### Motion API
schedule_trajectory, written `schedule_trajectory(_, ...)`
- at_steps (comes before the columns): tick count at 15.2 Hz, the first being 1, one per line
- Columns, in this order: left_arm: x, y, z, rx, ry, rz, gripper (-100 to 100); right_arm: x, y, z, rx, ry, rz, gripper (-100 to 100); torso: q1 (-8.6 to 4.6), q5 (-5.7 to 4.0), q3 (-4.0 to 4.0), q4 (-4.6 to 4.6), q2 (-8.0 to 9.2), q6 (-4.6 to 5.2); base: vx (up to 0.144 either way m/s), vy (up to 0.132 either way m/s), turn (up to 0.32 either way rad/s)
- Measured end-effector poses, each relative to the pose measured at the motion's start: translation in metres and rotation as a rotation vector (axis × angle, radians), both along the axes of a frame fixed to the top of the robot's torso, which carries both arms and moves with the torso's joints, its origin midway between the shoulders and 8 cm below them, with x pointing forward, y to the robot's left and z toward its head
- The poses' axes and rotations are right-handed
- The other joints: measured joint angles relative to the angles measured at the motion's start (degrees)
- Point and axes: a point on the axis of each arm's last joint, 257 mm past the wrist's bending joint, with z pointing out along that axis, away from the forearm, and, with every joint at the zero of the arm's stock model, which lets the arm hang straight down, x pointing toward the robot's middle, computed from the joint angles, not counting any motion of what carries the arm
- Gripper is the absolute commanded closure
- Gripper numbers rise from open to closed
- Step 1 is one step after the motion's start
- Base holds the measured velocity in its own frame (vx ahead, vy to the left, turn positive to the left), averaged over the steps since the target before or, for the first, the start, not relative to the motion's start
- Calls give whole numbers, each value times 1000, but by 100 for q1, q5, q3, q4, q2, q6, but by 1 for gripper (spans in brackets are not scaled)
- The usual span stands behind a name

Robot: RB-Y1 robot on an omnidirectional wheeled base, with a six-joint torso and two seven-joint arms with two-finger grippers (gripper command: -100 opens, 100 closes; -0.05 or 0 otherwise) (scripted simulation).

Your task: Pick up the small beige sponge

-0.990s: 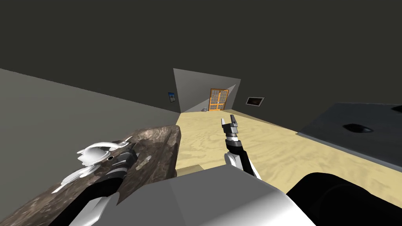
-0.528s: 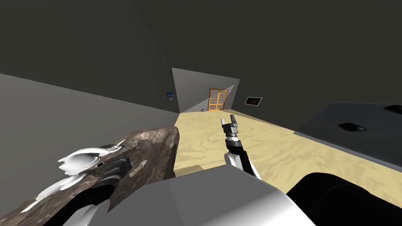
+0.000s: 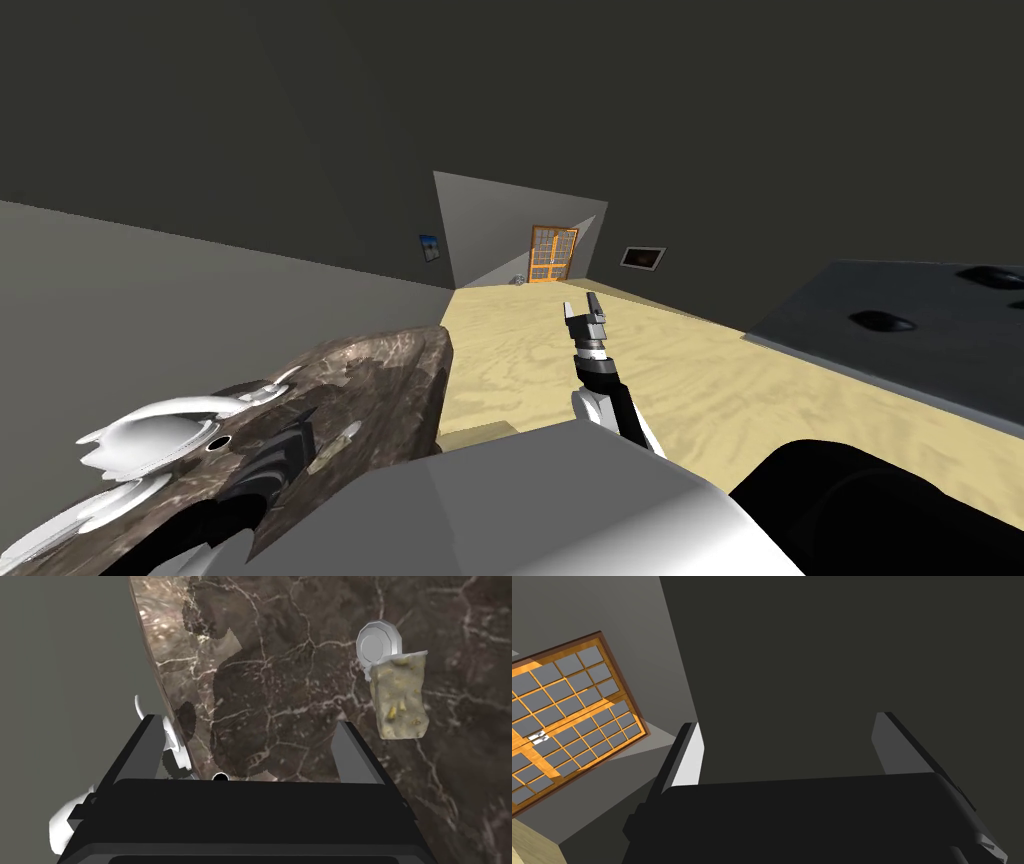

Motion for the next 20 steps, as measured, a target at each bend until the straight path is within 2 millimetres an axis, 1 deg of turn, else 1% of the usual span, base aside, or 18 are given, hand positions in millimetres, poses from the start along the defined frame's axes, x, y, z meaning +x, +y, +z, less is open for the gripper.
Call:
schedule_trajectory(4, -21, 11, -23, -45, 79, 39, -100, 0, 0, 0, 0, 0, 0, 0, 1, 0, 2, 1, 3, 0, 42, -11, -24)
schedule_trajectory(6, -30, 14, -29, -62, 110, 56, -100, 0, 0, 0, 0, 0, 0, 0, 1, 0, 3, 1, 5, 0, 49, -12, -34)
schedule_trajectory(8, -43, 20, -40, -86, 149, 78, -100, 0, 0, 0, 0, 0, 0, 0, 1, 0, 0, 0, -1, 0, 69, -15, -38)
schedule_trajectory(12, -64, 27, -56, -129, 221, 115, -100, 0, 0, 0, 0, 0, 0, 0, 0, 0, 2, 1, 4, 0, 44, -13, -27)
schedule_trajectory(16, -92, 34, -73, -176, 297, 157, -100, 0, 0, 0, 0, 0, 0, 0, -1, 0, 1, 0, 1, 0, 55, -13, -31)
schedule_trajectory(20, -114, 39, -84, -216, 363, 193, -100, 0, 0, 0, 0, 0, 0, 0, -1, -1, 2, 1, 4, 0, 48, -12, -27)
